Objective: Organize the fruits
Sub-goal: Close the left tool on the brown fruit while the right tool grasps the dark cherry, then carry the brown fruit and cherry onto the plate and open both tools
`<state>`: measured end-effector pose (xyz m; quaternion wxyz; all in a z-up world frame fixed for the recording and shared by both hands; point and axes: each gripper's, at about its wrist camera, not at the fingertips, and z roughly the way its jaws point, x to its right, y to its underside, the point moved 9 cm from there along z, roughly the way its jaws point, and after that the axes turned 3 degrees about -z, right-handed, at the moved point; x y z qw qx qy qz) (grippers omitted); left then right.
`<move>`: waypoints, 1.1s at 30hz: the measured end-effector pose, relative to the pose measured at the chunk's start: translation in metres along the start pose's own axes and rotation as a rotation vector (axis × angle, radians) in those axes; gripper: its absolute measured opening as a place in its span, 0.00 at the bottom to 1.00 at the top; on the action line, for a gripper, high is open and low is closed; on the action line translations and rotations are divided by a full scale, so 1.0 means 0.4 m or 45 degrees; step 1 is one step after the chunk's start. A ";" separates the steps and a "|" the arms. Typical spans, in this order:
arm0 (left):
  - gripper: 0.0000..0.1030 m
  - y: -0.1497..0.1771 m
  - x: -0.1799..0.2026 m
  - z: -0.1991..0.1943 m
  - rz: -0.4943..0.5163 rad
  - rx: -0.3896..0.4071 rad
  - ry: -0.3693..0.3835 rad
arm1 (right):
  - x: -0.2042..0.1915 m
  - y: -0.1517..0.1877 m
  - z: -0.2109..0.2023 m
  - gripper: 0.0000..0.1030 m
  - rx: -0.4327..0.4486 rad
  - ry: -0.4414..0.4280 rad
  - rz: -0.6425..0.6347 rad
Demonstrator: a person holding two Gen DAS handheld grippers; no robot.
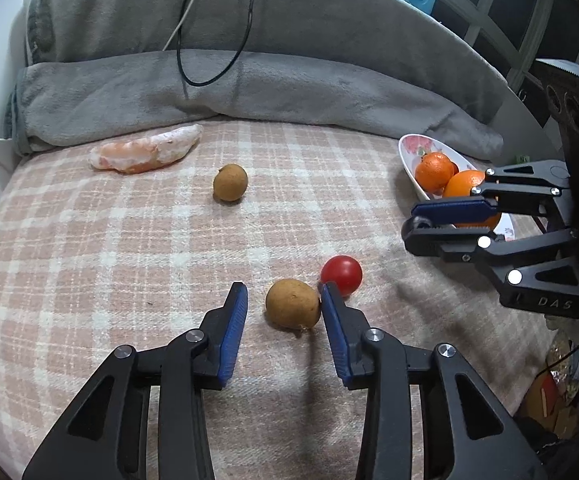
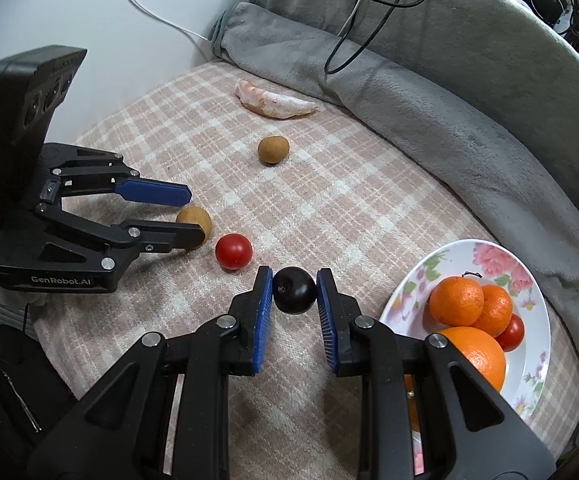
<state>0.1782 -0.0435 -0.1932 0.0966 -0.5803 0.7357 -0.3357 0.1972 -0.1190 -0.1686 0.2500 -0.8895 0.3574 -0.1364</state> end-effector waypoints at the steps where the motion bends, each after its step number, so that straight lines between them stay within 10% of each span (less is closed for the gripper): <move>1: 0.34 0.001 0.002 0.001 0.003 0.001 0.001 | 0.001 -0.001 -0.003 0.23 0.004 0.002 0.003; 33: 0.26 -0.085 0.225 -0.045 0.121 0.128 0.178 | 0.339 0.117 -0.213 0.23 0.212 0.143 0.469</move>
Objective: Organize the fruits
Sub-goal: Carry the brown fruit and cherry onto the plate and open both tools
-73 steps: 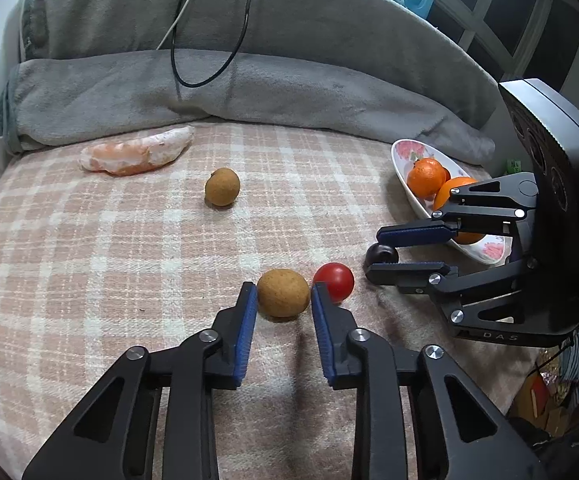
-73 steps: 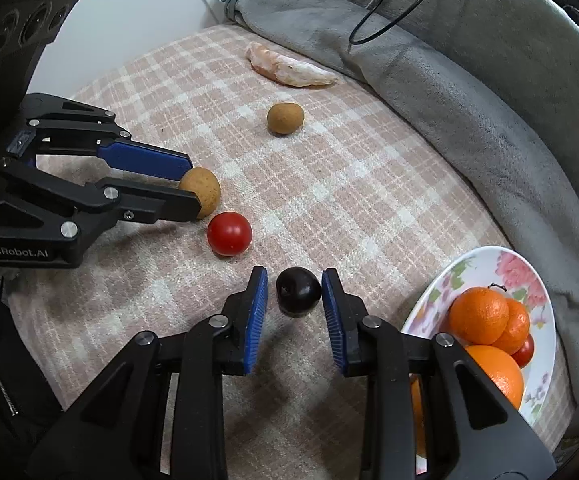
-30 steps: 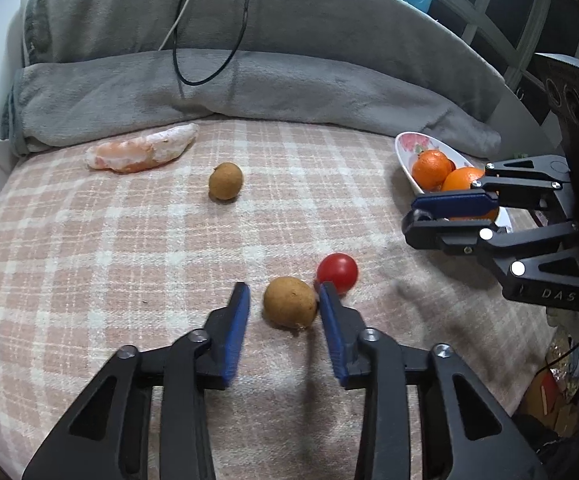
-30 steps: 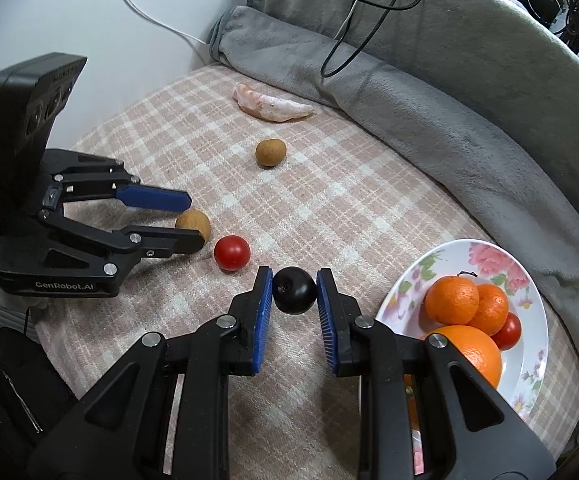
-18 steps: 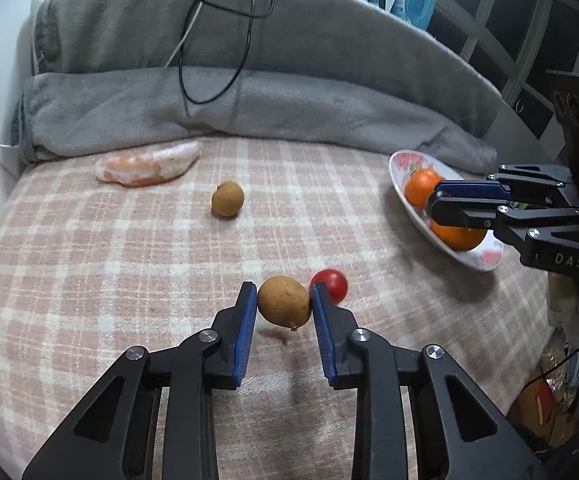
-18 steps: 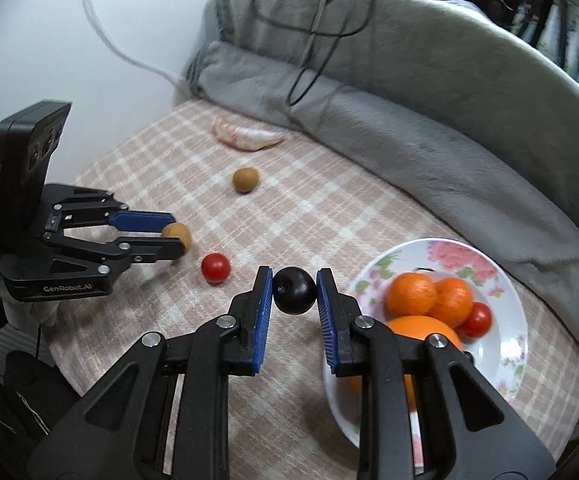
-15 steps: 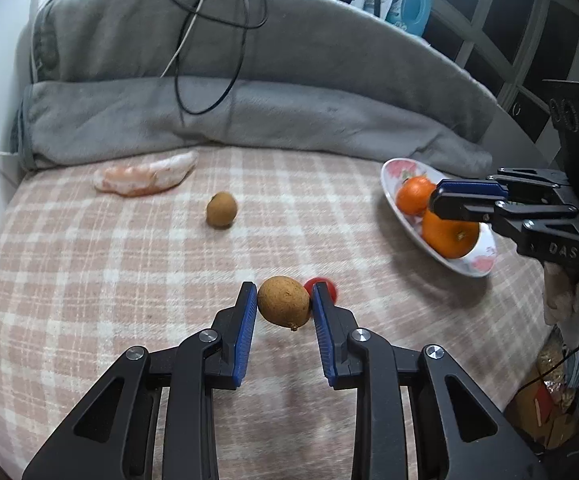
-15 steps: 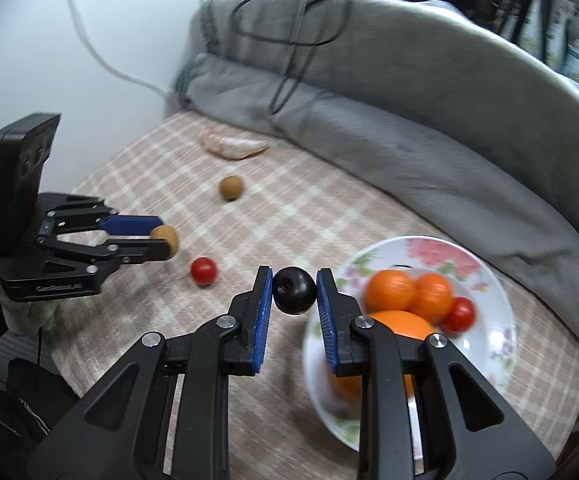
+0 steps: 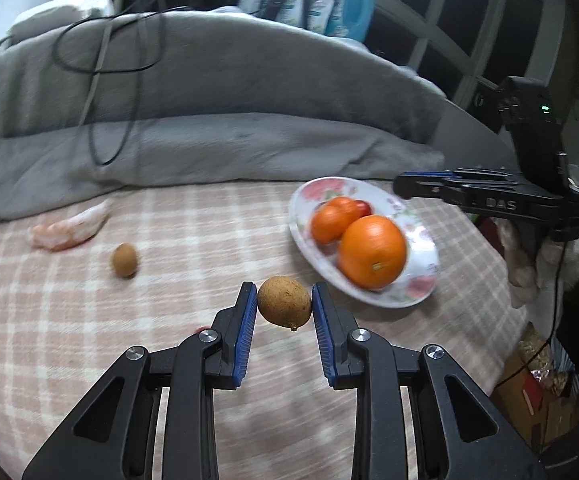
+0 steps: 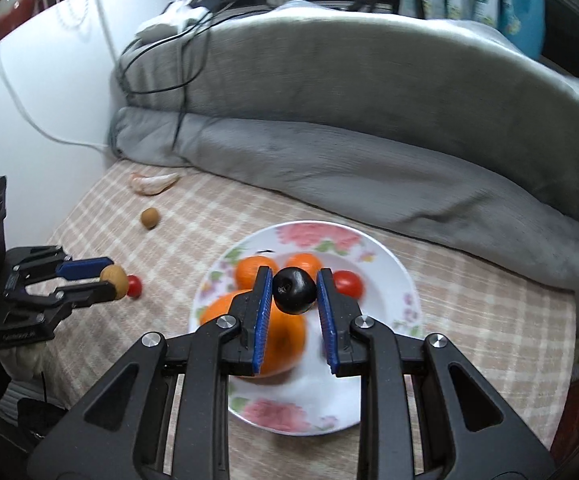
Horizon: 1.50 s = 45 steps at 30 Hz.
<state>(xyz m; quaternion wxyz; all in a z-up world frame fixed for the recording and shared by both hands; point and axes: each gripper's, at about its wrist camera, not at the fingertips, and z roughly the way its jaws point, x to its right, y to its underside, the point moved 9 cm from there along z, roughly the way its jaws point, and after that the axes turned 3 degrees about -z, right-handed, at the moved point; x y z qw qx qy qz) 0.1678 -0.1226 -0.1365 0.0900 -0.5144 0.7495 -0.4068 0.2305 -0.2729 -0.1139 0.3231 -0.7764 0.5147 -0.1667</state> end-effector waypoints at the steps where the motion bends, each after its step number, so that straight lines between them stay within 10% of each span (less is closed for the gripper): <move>1: 0.26 -0.005 0.017 0.003 0.014 0.002 0.009 | 0.012 0.002 -0.001 0.23 0.002 0.003 0.010; 19: 0.26 -0.054 0.287 0.096 0.233 -0.011 0.141 | 0.106 0.029 0.032 0.23 -0.038 -0.107 0.144; 40: 0.38 -0.069 0.335 0.164 0.296 -0.047 0.121 | 0.129 0.035 0.040 0.24 -0.032 -0.180 0.207; 45: 0.41 -0.070 0.329 0.165 0.286 -0.043 0.116 | 0.135 0.032 0.031 0.64 -0.010 -0.163 0.213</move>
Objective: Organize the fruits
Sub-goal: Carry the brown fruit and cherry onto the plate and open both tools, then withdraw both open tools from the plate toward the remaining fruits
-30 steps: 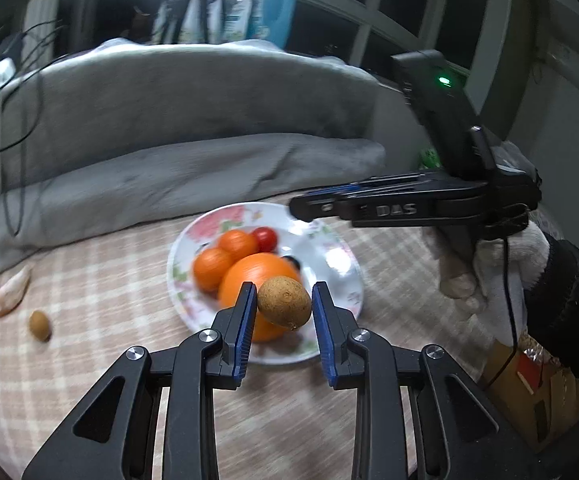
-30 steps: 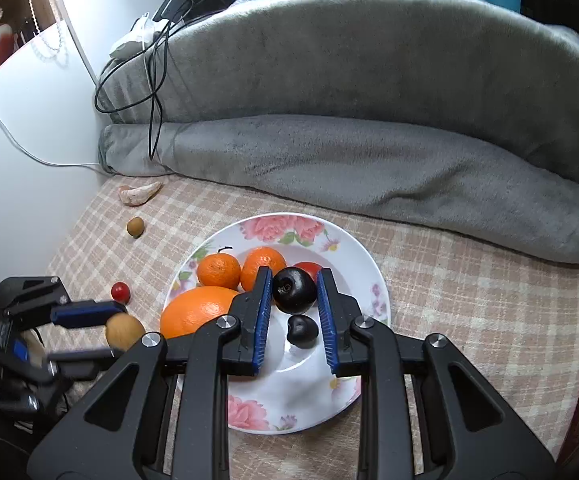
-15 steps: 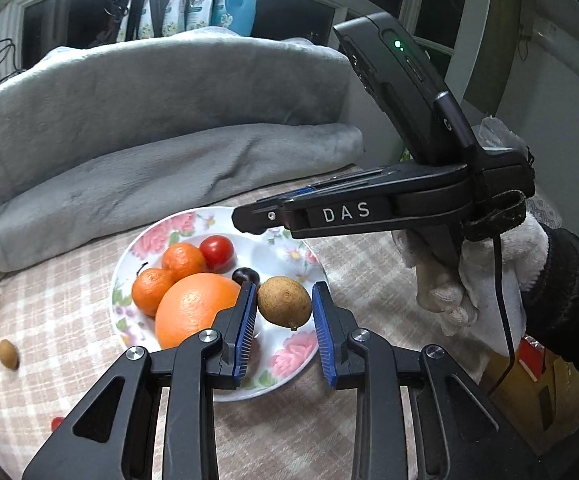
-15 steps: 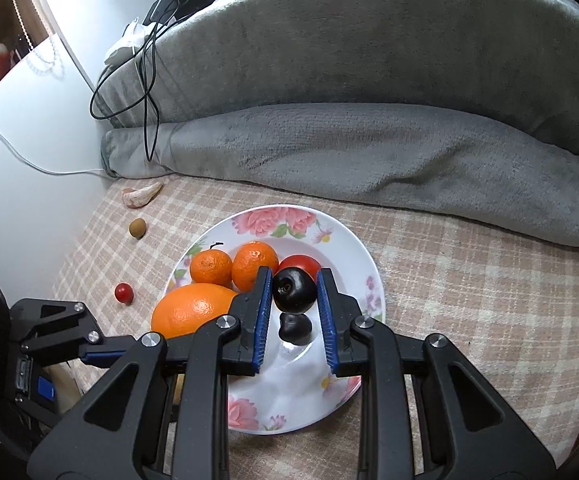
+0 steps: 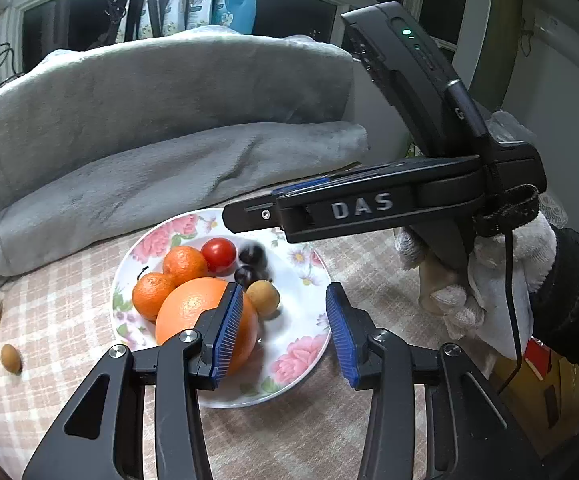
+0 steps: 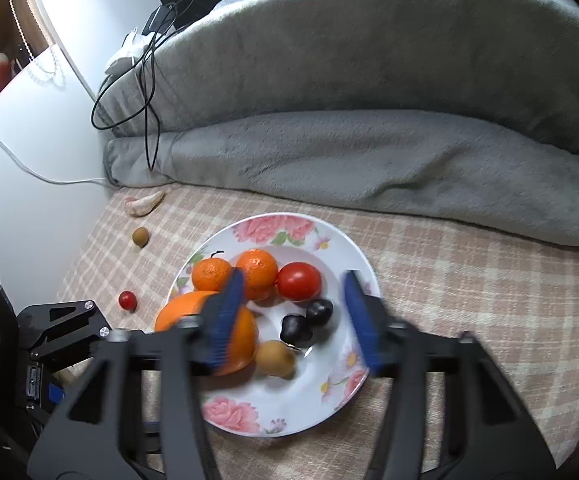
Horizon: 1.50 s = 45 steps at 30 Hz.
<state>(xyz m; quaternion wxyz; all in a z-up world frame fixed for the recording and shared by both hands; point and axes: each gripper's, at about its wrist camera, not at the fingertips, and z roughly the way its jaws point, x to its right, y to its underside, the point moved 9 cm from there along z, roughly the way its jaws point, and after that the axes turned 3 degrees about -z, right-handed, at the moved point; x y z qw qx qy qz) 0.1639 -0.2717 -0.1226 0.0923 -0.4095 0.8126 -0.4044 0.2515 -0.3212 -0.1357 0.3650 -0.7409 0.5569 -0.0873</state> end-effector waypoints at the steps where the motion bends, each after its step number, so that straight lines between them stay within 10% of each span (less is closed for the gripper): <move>1: 0.42 0.000 -0.001 -0.001 -0.002 0.000 -0.001 | -0.001 -0.001 -0.004 0.64 0.009 -0.001 0.001; 6: 0.54 -0.002 -0.005 -0.016 -0.010 0.014 -0.003 | -0.003 -0.012 -0.020 0.82 0.044 0.023 0.008; 18: 0.77 0.000 -0.026 -0.057 -0.041 0.029 -0.066 | -0.005 -0.027 -0.044 0.88 0.075 0.097 0.015; 45: 0.78 0.025 -0.209 -0.201 -0.124 0.108 -0.269 | -0.143 -0.089 -0.080 0.99 0.173 0.161 -0.055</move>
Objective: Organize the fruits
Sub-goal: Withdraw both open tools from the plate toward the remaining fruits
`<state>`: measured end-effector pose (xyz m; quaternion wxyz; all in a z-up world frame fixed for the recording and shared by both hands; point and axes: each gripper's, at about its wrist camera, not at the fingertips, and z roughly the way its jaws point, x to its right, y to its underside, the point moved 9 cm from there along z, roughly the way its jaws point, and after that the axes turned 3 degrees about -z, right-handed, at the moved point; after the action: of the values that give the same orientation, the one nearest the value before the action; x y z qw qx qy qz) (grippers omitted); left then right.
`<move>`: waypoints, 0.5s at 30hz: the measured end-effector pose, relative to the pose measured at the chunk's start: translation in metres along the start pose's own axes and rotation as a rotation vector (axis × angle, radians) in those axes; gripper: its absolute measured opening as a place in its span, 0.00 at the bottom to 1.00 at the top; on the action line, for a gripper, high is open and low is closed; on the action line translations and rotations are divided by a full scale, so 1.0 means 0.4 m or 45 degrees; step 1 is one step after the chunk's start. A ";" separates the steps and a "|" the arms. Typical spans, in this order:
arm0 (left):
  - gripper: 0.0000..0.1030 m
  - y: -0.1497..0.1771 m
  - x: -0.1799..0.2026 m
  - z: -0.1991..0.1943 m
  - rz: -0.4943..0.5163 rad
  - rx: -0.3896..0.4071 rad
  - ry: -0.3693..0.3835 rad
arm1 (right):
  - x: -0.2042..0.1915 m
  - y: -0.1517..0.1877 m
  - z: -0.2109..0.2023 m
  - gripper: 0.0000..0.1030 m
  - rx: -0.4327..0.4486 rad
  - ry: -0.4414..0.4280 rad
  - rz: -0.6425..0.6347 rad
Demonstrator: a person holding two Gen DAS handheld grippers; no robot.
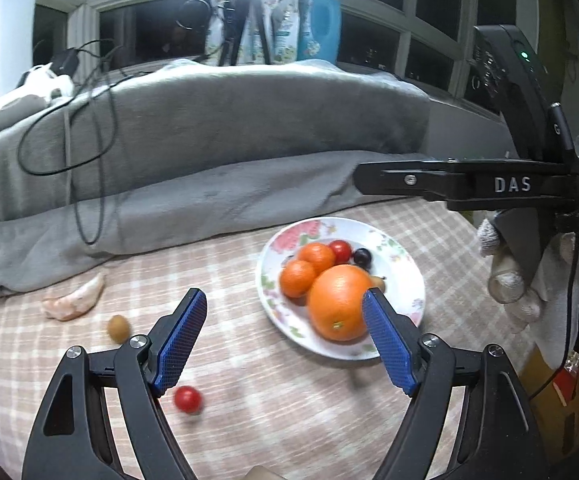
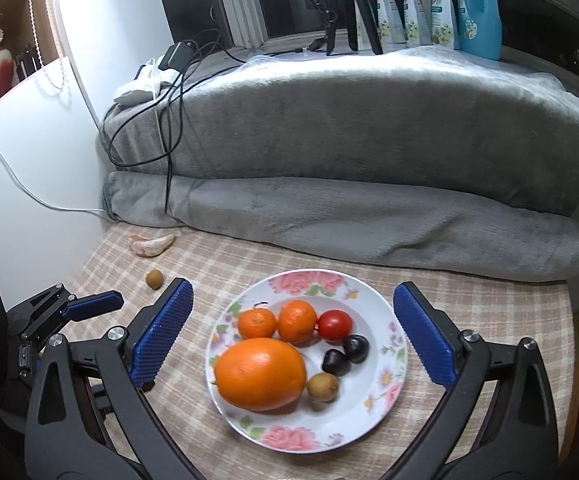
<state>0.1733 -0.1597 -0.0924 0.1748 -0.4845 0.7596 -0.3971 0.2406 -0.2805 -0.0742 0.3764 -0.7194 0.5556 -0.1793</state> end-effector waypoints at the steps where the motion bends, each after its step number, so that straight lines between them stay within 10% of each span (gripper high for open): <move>1: 0.78 0.001 -0.015 -0.004 -0.007 0.002 -0.008 | -0.007 -0.002 0.003 0.99 -0.002 -0.005 -0.001; 15: 0.78 0.028 -0.264 -0.057 -0.092 0.020 -0.177 | -0.115 -0.007 0.015 0.99 -0.009 -0.098 -0.001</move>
<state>0.2014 -0.0551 -0.0994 0.2165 -0.5366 0.7246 -0.3743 0.2320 -0.2351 -0.0687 0.3947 -0.7273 0.5411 -0.1498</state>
